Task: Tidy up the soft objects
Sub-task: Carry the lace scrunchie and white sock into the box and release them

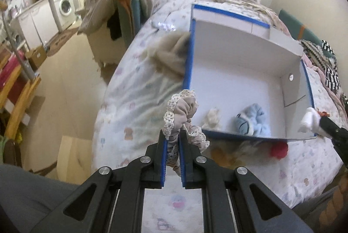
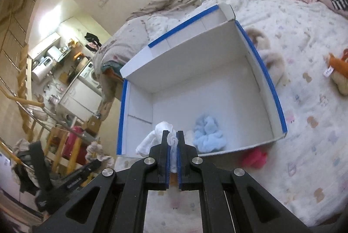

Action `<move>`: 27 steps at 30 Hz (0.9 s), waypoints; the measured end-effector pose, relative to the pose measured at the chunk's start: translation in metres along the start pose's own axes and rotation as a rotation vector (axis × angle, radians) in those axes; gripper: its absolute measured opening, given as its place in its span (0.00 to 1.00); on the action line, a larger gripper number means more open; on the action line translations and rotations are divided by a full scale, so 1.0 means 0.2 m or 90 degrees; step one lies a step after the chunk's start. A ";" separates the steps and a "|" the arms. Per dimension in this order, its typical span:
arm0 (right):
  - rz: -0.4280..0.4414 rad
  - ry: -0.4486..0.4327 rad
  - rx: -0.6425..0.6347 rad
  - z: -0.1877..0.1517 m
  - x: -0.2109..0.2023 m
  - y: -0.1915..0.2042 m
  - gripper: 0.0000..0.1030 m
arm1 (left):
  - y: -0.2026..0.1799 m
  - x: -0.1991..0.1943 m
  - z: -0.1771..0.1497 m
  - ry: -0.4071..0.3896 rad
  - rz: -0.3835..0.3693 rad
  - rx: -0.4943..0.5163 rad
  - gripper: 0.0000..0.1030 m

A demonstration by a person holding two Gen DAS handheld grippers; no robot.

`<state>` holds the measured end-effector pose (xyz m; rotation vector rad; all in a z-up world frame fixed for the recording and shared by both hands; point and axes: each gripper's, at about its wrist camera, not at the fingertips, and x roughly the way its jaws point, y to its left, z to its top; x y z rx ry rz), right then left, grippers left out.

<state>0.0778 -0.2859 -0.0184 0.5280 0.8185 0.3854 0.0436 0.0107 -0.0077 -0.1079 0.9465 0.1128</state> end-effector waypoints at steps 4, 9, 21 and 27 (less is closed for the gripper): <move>-0.012 -0.002 0.018 0.06 0.02 0.02 0.07 | -0.08 0.00 0.07 0.017 -0.010 0.015 0.09; -0.020 -0.012 0.008 0.20 0.06 0.09 0.06 | -0.17 -0.04 0.21 0.030 -0.055 0.013 0.09; -0.062 -0.017 -0.052 0.47 0.24 0.12 0.07 | -0.38 0.17 0.54 -0.008 0.003 0.111 0.09; -0.122 0.036 -0.050 0.39 0.42 -0.03 0.07 | -0.46 0.41 0.53 0.021 0.014 0.143 0.09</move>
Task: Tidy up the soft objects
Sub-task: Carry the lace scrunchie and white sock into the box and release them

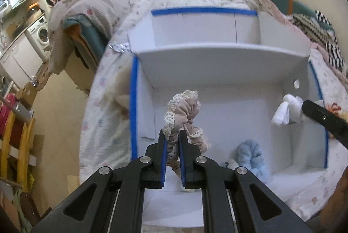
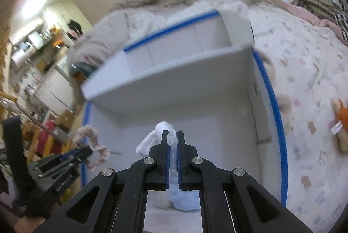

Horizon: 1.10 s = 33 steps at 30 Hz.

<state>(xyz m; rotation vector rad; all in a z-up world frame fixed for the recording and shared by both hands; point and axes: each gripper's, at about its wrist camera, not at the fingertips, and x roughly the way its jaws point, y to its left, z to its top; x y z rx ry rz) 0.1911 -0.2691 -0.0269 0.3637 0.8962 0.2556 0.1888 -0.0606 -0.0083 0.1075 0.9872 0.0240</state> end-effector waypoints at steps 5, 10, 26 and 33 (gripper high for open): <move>-0.030 0.042 -0.008 -0.04 0.14 -0.04 0.07 | -0.09 0.14 -0.08 0.018 0.020 0.037 0.09; -0.048 0.065 -0.031 -0.05 0.22 -0.03 0.07 | -0.12 0.22 -0.08 0.034 0.019 0.047 0.09; -0.063 0.107 -0.018 -0.08 0.30 -0.04 0.07 | -0.07 0.33 -0.07 0.082 0.007 0.004 0.10; -0.064 0.106 -0.029 -0.07 0.30 -0.01 0.08 | -0.07 0.34 -0.08 0.087 0.010 0.007 0.11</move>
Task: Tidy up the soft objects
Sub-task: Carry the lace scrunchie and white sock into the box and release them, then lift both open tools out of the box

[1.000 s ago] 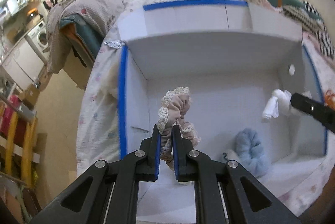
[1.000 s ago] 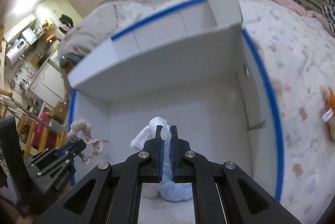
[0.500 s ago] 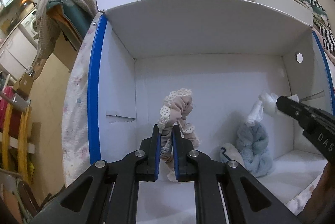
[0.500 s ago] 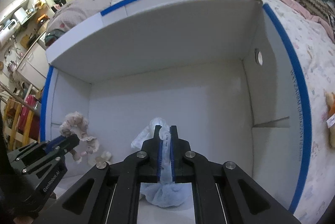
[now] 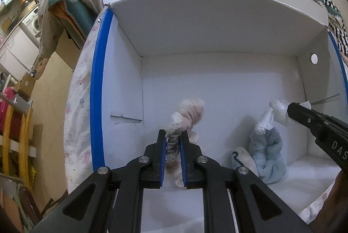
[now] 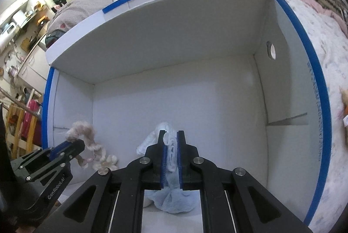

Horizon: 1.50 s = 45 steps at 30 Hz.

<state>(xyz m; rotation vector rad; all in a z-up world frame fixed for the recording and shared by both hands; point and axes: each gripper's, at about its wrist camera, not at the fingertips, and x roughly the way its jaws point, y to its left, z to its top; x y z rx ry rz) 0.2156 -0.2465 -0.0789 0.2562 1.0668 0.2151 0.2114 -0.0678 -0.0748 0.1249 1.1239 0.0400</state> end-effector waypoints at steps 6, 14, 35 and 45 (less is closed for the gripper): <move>-0.006 -0.018 -0.030 0.00 -0.03 0.04 0.11 | 0.01 0.01 0.01 0.001 -0.005 -0.009 0.12; -0.009 -0.038 -0.029 0.01 -0.05 0.05 0.22 | 0.03 -0.03 0.01 -0.014 -0.012 -0.012 0.29; 0.029 -0.117 -0.005 0.05 -0.19 0.05 1.00 | 0.02 -0.13 0.04 -0.063 -0.022 -0.013 0.59; 0.025 -0.147 -0.003 0.04 -0.27 0.05 1.00 | 0.07 -0.24 0.01 -0.106 -0.039 -0.035 0.60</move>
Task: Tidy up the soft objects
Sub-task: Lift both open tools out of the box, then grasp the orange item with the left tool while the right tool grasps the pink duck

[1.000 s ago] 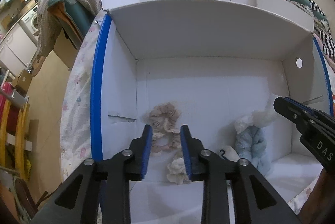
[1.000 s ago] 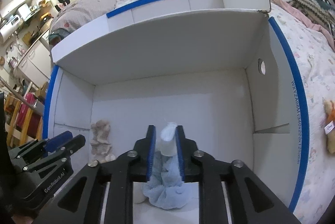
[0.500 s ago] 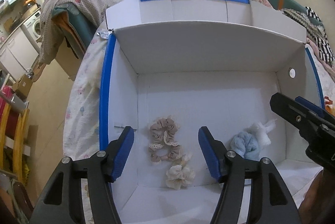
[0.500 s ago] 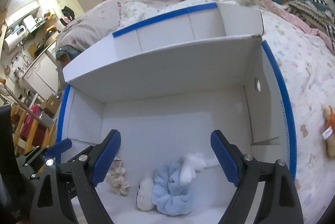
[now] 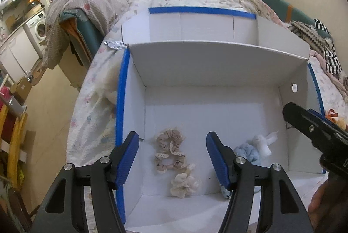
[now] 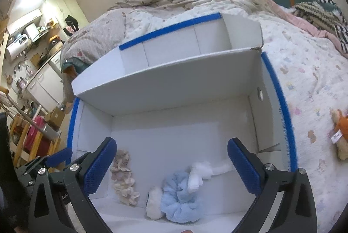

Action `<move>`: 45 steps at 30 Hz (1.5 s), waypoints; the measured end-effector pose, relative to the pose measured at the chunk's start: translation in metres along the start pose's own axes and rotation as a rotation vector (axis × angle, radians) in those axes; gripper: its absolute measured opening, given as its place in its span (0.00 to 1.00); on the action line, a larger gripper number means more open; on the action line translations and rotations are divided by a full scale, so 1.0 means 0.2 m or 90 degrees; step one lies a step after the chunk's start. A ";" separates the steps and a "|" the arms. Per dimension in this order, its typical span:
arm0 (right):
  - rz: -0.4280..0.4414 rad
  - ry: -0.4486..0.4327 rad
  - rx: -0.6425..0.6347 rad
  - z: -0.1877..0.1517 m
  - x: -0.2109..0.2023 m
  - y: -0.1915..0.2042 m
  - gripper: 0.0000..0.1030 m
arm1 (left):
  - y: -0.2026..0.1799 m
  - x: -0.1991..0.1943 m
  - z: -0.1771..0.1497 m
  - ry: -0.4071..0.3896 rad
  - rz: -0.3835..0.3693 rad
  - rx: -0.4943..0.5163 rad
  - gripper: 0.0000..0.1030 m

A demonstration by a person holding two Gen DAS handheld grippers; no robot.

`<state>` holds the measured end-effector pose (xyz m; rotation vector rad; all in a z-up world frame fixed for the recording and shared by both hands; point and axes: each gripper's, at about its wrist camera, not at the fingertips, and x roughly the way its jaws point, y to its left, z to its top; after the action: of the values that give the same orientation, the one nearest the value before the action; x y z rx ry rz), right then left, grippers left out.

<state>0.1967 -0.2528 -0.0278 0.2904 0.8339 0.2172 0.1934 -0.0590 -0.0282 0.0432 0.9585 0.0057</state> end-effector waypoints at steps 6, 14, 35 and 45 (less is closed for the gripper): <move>-0.003 -0.013 -0.015 -0.04 -0.13 0.01 1.00 | 0.04 -0.09 -0.04 -0.012 -0.016 -0.007 0.60; -0.033 -0.025 -0.044 -0.15 -0.30 0.00 1.00 | 0.12 -0.23 -0.14 -0.020 -0.012 -0.020 0.60; -0.071 0.045 -0.031 -0.42 -0.42 -0.10 1.00 | 0.31 -0.28 -0.52 0.053 0.016 -0.076 0.60; -0.012 0.143 0.039 -0.49 -0.32 -0.17 1.00 | 0.38 -0.19 -0.59 0.112 0.010 -0.099 0.59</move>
<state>0.0839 -0.2882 -0.0562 0.3194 1.0659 0.2094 0.0769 0.0199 -0.0621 -0.0943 1.1312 0.0991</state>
